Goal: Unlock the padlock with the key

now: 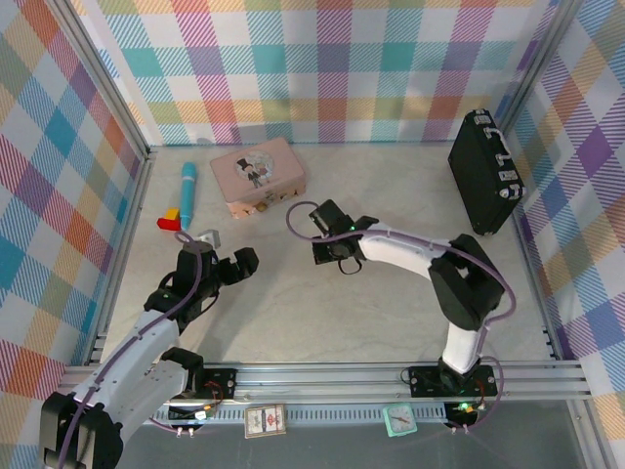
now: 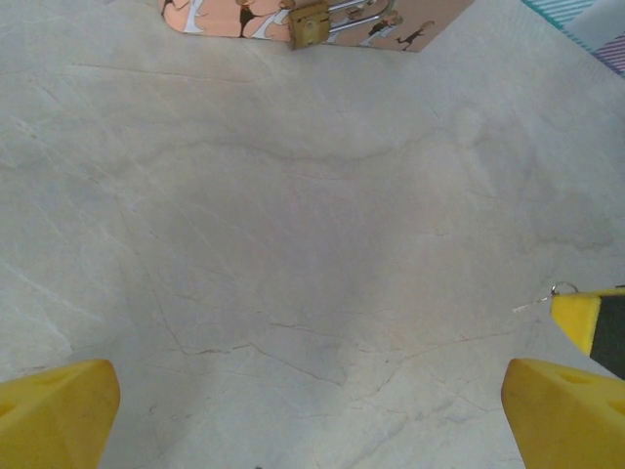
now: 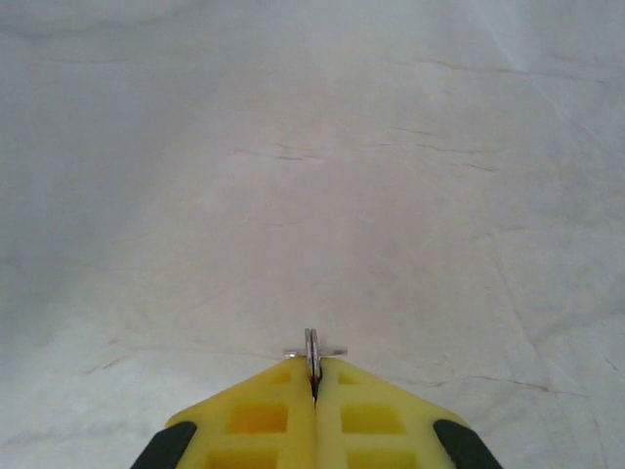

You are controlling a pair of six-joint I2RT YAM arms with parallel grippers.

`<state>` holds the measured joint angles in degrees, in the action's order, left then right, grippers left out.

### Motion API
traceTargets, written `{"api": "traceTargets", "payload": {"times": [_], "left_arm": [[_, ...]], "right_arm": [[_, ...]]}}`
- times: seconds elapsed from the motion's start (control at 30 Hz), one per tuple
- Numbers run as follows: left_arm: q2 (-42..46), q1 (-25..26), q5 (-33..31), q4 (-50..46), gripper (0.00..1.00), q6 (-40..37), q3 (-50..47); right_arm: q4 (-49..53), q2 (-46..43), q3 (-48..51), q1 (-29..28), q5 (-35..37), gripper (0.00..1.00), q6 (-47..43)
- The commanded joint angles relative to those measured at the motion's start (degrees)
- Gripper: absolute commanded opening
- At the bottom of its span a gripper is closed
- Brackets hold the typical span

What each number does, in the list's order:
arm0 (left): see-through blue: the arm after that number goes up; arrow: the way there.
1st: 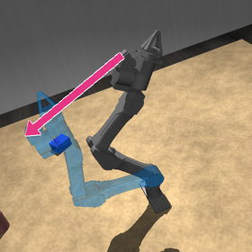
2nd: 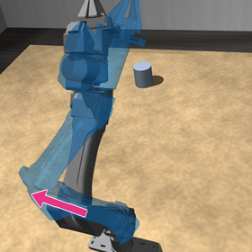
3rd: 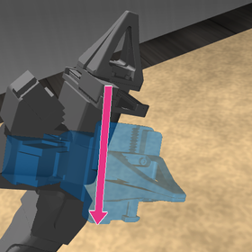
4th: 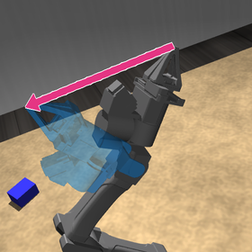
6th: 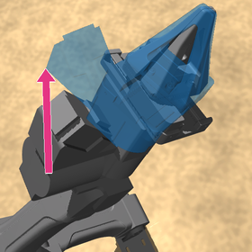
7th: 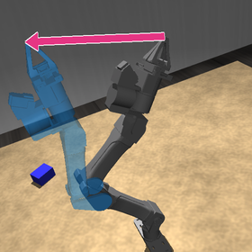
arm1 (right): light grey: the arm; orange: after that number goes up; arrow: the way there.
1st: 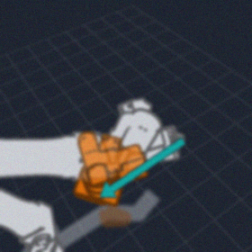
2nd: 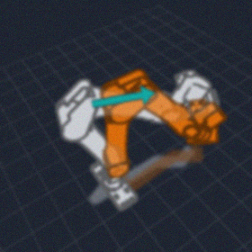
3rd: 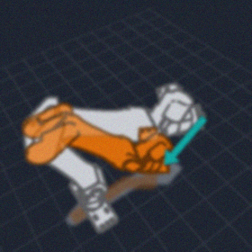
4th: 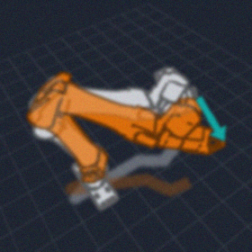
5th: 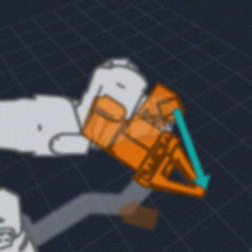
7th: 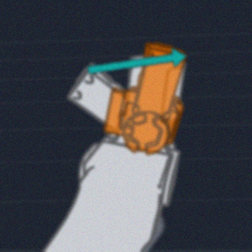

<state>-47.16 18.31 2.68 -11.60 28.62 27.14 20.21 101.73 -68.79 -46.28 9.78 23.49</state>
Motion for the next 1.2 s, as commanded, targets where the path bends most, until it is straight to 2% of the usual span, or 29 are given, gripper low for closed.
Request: {"api": "traceTargets", "payload": {"times": [0.0, 0.37, 0.6, 0.7, 0.87, 0.97, 1.17], "left_arm": [[-0.88, 0.59, 4.04, 4.46, 1.00, -0.06, -0.59], [-8.69, 0.68, 16.81, 13.98, 0.98, 1.88, -1.08], [-10.33, 0.67, 23.20, 20.74, 0.95, 4.24, -2.59], [-9.66, 0.68, 26.78, 24.65, 0.91, 4.91, -3.68], [-7.87, 0.68, 29.05, 28.30, 0.85, 7.21, -4.65], [-9.14, 0.68, 28.48, 29.65, 0.85, 13.71, -4.13], [-10.87, 0.89, 25.53, 34.54, 0.87, 39.95, -4.55]], "right_arm": [[-11.62, -3.26, 5.59, -2.27, -0.99, 0.00, -5.68], [-23.77, -11.56, 12.31, -2.50, -8.40, 0.00, -5.12], [-23.55, -14.90, 12.07, -2.42, -9.38, 0.00, -3.94], [-23.06, -16.70, 11.74, -2.42, -10.13, 0.00, -3.22], [-22.90, -19.99, 12.34, -2.45, -11.62, 0.00, -2.66], [-24.01, -21.35, 13.24, -2.50, -12.36, 0.00, -1.94], [-27.07, -23.97, 15.09, -2.59, -14.90, 0.00, 1.62]]}}
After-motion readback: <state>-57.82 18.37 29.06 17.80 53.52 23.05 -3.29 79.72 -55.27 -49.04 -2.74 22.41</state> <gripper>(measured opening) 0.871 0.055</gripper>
